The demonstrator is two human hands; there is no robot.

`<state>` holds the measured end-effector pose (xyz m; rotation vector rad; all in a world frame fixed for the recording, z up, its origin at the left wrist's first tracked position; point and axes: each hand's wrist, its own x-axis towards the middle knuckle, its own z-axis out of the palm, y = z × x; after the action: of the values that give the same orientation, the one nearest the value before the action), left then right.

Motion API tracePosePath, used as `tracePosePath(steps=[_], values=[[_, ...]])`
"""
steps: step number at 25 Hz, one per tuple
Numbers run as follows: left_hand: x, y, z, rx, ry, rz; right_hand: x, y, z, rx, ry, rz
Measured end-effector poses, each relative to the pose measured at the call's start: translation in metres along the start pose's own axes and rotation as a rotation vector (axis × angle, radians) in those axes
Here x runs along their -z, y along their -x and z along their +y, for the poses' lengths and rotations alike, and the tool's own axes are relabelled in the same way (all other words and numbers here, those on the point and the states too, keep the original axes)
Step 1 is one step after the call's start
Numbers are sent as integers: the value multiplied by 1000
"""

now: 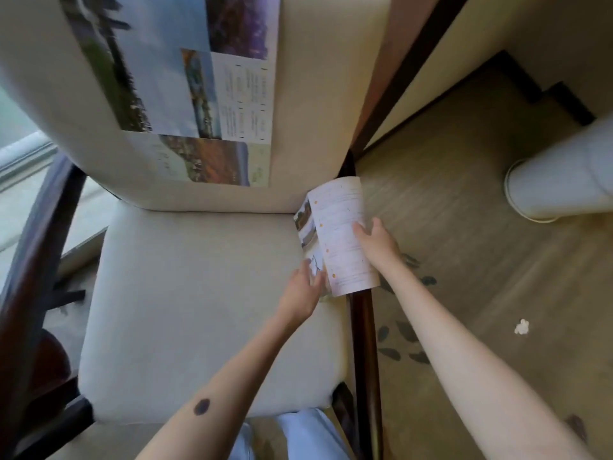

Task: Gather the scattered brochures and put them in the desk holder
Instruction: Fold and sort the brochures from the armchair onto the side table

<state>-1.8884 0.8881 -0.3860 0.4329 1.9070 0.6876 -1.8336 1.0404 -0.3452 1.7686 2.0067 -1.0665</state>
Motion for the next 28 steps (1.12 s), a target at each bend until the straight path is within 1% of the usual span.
tracePosePath(steps=[2, 5, 7, 9, 11, 12, 16, 19, 21, 22, 26, 28], values=[[-14, 2, 13, 14, 76, -64, -4, -2, 4, 14, -25, -11], [-24, 5, 25, 58, 288, -106, -7, 0, 5, 22, -63, 37], [-25, 6, 29, 79, 445, -89, -5, 4, 1, 14, -116, 109], [-22, 8, 33, 71, 549, -34, -3, 9, -7, 25, -118, 218], [-15, 12, 38, 88, 562, -1, -2, 14, -18, 61, -95, 299], [-10, 13, 40, 103, 550, 10, -2, 16, -23, 84, -95, 313], [14, 21, 32, 125, 503, 47, -5, 29, -42, 137, -166, 298], [41, 28, 19, 90, 536, -34, -10, 46, -54, 162, -203, 283], [60, 34, 9, 53, 607, -94, -16, 60, -64, 219, -238, 271], [69, 35, 3, 57, 652, -88, -19, 67, -70, 259, -256, 262], [109, 45, -25, 113, 855, 83, -38, 93, -98, 384, -323, 188], [132, 54, -42, 91, 868, 159, -52, 106, -110, 428, -331, 151]])
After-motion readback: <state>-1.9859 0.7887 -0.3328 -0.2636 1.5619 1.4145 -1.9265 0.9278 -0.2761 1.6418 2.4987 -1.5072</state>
